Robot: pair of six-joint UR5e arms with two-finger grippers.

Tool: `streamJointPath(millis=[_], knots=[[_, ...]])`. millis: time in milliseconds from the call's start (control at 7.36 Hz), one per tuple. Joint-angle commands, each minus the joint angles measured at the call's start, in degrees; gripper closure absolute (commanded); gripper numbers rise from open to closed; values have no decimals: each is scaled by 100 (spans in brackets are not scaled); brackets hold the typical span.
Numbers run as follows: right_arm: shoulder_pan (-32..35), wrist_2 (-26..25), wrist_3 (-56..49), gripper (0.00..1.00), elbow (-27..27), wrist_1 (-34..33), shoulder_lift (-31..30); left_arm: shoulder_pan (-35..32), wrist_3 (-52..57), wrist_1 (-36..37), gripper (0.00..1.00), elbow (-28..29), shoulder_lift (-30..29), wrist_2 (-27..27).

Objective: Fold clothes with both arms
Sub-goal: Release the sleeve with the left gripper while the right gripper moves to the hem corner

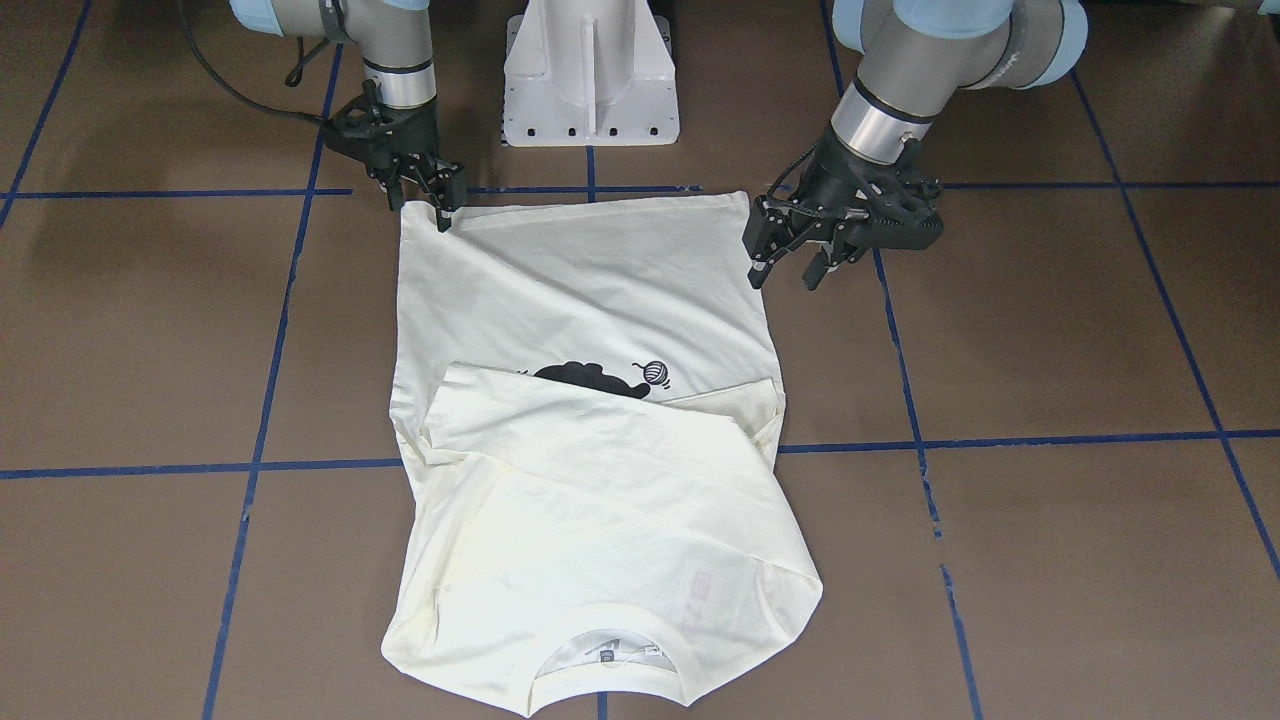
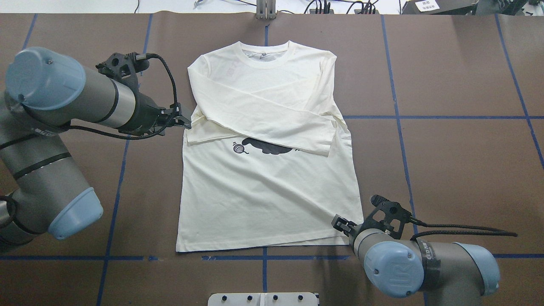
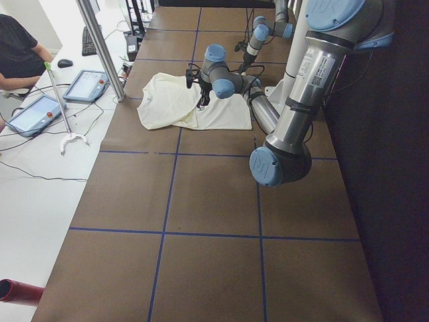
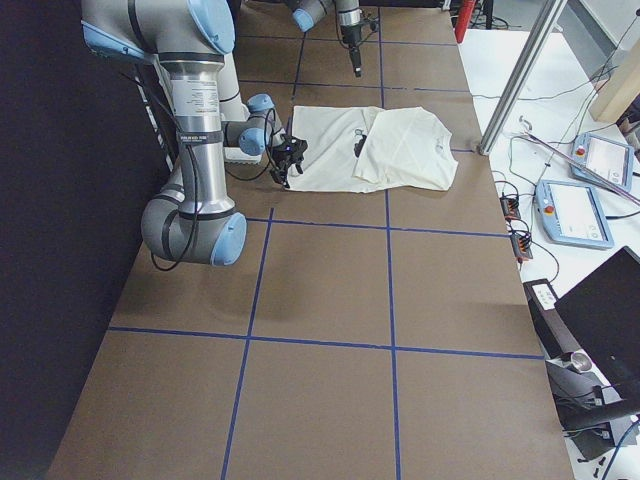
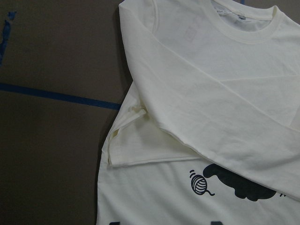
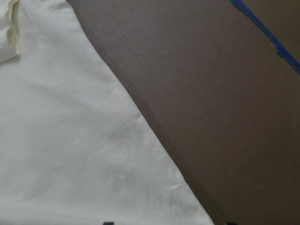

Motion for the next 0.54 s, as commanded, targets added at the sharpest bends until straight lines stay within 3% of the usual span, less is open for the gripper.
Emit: streamJointPath(millis=[0,136,272,408], knots=[[3,0,-2,21,-70,0,0,9,-13,9,28,-14,-19,0],[12,0,-2,24,-52,0,-35,0,-13,9,28,-31,-19,0],[12,0,-2,36,-78,-9,-70,0,-13,17,28,-49,-10,0],[12,0,-2,55,-61,-18,-97,0,-13,17,28,-49,-10,0]])
